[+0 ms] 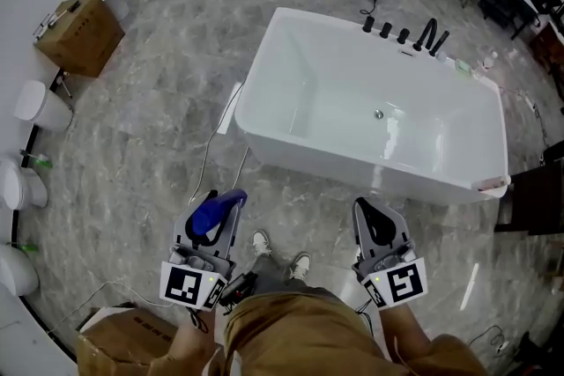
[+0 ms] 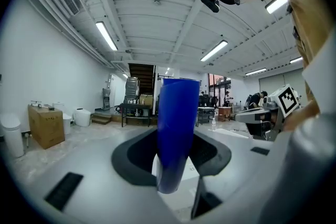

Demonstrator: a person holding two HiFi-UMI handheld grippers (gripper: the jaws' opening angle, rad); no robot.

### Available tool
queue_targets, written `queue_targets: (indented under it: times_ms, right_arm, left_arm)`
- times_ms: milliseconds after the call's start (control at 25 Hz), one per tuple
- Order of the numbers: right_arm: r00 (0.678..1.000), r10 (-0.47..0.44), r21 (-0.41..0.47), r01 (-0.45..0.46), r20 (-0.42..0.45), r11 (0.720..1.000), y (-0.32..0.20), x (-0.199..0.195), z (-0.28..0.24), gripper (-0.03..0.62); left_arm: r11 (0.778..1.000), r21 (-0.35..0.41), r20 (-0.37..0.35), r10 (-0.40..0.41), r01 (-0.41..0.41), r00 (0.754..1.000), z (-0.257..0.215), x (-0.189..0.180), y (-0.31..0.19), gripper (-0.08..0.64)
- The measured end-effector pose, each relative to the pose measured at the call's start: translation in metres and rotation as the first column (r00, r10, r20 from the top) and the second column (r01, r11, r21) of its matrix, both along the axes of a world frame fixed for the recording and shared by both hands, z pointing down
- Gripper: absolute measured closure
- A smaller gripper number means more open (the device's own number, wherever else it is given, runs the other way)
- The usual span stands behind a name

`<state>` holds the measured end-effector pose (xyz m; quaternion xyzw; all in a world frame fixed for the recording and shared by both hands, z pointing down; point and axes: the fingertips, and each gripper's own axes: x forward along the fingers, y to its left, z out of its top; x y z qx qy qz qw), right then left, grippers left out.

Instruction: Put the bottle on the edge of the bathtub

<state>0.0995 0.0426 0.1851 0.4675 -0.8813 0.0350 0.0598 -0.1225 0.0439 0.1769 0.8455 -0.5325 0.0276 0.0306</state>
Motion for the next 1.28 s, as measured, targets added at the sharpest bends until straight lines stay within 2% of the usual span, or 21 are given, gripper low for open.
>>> queue_targets:
  times_ms: [320, 800, 1280]
  right_arm:
    - [0.999, 0.017, -0.056, -0.02, -0.051, 0.998, -0.037, -0.035, 0.034, 0.588]
    - [0.997, 0.052, -0.106, -0.057, -0.053, 0.993, -0.102, -0.062, 0.086, 0.588]
    - [0.995, 0.084, -0.155, -0.091, -0.051, 0.984, -0.133, -0.067, 0.154, 0.588]
  left_arm:
    - [0.997, -0.063, -0.004, 0.044, -0.045, 0.999, 0.05, -0.024, -0.054, 0.402]
    - [0.98, -0.133, 0.027, 0.15, -0.146, 0.988, 0.118, -0.014, -0.127, 0.402]
    - [0.965, -0.182, 0.03, 0.199, -0.19, 0.98, 0.199, 0.001, -0.175, 0.402]
